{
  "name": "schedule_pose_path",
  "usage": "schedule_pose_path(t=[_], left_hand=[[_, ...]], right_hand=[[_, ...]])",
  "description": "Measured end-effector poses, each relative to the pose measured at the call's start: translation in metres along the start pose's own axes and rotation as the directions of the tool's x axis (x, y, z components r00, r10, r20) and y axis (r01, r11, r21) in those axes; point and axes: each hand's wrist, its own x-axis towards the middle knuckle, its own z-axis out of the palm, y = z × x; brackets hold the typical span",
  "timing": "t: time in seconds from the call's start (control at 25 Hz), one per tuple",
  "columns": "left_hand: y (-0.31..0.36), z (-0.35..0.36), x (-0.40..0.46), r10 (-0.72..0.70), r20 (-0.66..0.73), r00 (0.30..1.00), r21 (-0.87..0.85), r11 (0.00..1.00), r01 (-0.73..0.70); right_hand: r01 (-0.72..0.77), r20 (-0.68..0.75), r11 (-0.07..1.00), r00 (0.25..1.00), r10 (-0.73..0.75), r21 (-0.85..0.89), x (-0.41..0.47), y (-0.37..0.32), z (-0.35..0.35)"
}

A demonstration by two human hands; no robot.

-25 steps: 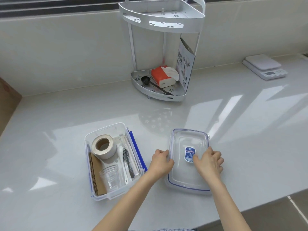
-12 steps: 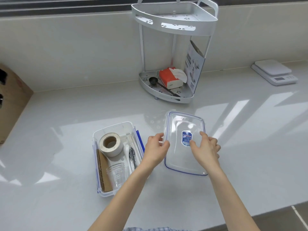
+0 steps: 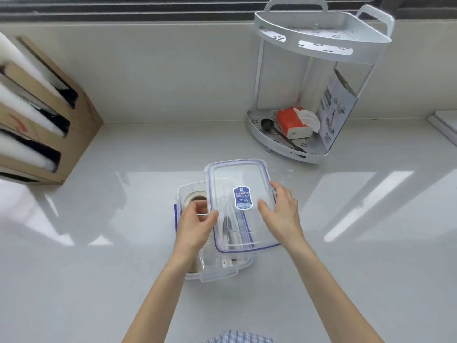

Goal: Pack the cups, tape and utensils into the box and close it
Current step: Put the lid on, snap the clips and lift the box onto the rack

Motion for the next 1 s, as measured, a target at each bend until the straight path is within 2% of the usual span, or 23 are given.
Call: schedule_pose_path(t=[0.4,0.72,1.0], left_hand=[[-0.031,-0.032,-0.010,-0.063,-0.174,0.983,0.063,0.995,0.075],[-0.042,-0.036,-0.008,-0.099,-0.138,0.985,0.082,0.990,0.111],[-0.043,-0.035,-0.007,-0.127,-0.099,0.987,0.028,0.991,0.130]], right_hand=[[0.054,0.190,0.999,0.980,-0.054,0.009,-0.010,-0.002,0.040],[0.042,0.219,0.999,0.975,-0.045,0.018,-0.013,-0.001,0.043],[-0.096,0.286,0.995,0.954,0.088,0.015,-0.013,0.001,0.035]])
